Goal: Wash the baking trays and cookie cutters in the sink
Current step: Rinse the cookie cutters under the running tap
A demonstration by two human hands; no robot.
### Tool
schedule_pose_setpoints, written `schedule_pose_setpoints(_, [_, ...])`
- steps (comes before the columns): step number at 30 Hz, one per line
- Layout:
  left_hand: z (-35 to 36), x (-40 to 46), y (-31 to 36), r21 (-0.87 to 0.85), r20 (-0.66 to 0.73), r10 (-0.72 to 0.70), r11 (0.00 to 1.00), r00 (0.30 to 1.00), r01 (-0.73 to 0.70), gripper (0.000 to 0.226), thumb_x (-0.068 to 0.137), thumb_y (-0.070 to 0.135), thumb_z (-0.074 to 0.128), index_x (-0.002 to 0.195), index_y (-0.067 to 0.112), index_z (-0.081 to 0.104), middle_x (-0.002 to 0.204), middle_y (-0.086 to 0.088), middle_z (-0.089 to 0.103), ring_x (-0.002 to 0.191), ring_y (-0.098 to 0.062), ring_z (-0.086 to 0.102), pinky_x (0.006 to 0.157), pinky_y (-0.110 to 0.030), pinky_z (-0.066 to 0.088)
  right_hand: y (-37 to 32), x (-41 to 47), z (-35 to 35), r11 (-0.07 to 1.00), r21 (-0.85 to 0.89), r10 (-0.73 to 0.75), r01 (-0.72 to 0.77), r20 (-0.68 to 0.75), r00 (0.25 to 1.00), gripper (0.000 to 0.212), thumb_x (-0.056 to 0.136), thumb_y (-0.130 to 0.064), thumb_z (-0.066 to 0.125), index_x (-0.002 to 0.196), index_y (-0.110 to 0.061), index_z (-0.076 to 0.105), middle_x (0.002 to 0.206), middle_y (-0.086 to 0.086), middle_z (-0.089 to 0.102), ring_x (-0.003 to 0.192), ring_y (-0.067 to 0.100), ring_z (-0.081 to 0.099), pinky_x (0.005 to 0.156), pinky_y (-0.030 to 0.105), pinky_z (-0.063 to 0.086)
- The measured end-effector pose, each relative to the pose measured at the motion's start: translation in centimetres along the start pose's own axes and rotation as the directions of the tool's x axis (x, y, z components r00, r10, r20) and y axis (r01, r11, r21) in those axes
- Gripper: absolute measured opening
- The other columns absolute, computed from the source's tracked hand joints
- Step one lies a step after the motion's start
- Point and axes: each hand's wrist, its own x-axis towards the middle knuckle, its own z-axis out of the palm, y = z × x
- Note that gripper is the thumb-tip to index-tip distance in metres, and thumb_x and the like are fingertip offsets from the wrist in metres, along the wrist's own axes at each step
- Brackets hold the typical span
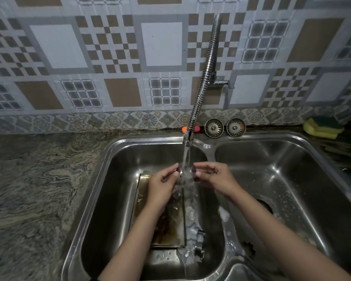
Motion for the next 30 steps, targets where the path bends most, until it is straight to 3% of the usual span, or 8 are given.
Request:
schedule_pose_setpoints(4, [0.6,0.2,0.0,-0.011,0.016,-0.003,1.000,1.000,0.003,0.028,0.089,0.004,0.059,0.114,0.016,0.067,0.106,-0.007,0.072,0.091,-0.016,0.068,0.079,-0.026,0.056,-0.2,-0.1,-0.6,0.999,-0.009,-0.031,0.031,-0.015,0.999,0.029,0.081,0.003,0.069,0.101,-0.017,0.069,0.094,0.004,0.071,0.081,0.004,0.067,0.071,0.017,0.054])
schedule_pose_setpoints(7, [0.3,0.0,-0.2,-0.005,0.023,-0.012,1.000,1.000,0.012,0.027,0.090,0.009,0.060,0.113,0.023,0.068,0.097,-0.001,0.074,0.082,-0.012,0.067,0.066,-0.021,0.054,-0.2,-0.1,-0.4,0.999,-0.017,-0.036,0.036,-0.008,0.999,0.028,0.080,0.003,0.069,0.099,-0.018,0.070,0.094,0.003,0.072,0.085,0.008,0.066,0.073,0.019,0.055])
schedule_pose_setpoints(9, [-0.2,0.0,-0.5,-0.027,0.007,-0.020,0.999,1.000,0.020,0.028,0.090,0.010,0.060,0.109,0.027,0.069,0.099,-0.001,0.073,0.088,-0.015,0.067,0.074,-0.027,0.054,-0.2,-0.2,0.1,0.999,-0.026,-0.041,0.041,0.013,0.999,0.028,0.080,0.002,0.070,0.096,-0.021,0.070,0.094,0.002,0.072,0.087,0.011,0.066,0.071,0.021,0.055])
schedule_pose_setpoints(11, [-1.0,-0.2,-0.8,-0.058,-0.020,-0.042,0.997,0.999,0.040,0.028,0.090,0.008,0.059,0.107,0.028,0.069,0.098,0.000,0.073,0.093,-0.020,0.067,0.082,-0.037,0.053,-0.2,-0.1,0.9,0.998,-0.048,-0.039,0.041,0.033,0.999,0.029,0.079,0.002,0.070,0.094,-0.022,0.070,0.094,0.003,0.072,0.088,0.014,0.066,0.073,0.027,0.057])
schedule_pose_setpoints(14, [-2.3,-0.6,-1.1,-0.096,-0.054,-0.056,0.994,0.997,0.051,0.029,0.091,0.008,0.058,0.104,0.032,0.068,0.091,0.006,0.074,0.091,-0.021,0.066,0.077,-0.030,0.053,0.0,0.3,2.4,0.994,-0.091,-0.056,0.062,0.073,0.996,0.030,0.077,-0.001,0.074,0.094,-0.025,0.072,0.096,0.006,0.073,0.092,0.018,0.067,0.086,0.039,0.054])
schedule_pose_setpoints(19, [-3.8,-1.0,-0.9,-0.165,-0.099,-0.064,0.985,0.993,0.047,0.030,0.092,0.006,0.055,0.117,0.019,0.063,0.096,0.005,0.071,0.095,-0.021,0.068,0.077,-0.025,0.057,-0.8,0.9,4.5,0.980,-0.179,-0.074,0.088,0.086,0.994,0.026,0.075,-0.003,0.077,0.097,-0.016,0.071,0.087,0.001,0.069,0.082,0.009,0.064,0.082,0.026,0.053])
schedule_pose_setpoints(25, [-2.7,-0.9,-0.1,-0.129,-0.044,0.032,0.991,0.999,-0.037,0.033,0.091,0.004,0.056,0.118,0.021,0.062,0.098,0.005,0.070,0.084,-0.016,0.062,0.068,-0.017,0.054,-2.2,0.7,3.0,0.973,-0.192,-0.126,0.127,0.020,0.992,0.025,0.075,0.002,0.075,0.096,-0.012,0.070,0.082,-0.001,0.069,0.071,0.000,0.064,0.070,0.021,0.055])
schedule_pose_setpoints(30, [-1.2,-0.9,-0.6,-0.067,0.051,0.025,0.998,0.998,-0.022,0.032,0.088,0.001,0.058,0.116,0.017,0.062,0.109,0.000,0.068,0.101,-0.010,0.065,0.085,-0.021,0.054,-3.9,-1.6,-2.0,0.986,-0.105,-0.147,0.131,-0.156,0.977,0.028,0.075,0.003,0.074,0.093,-0.017,0.070,0.086,0.010,0.069,0.072,0.002,0.064,0.066,0.018,0.055])
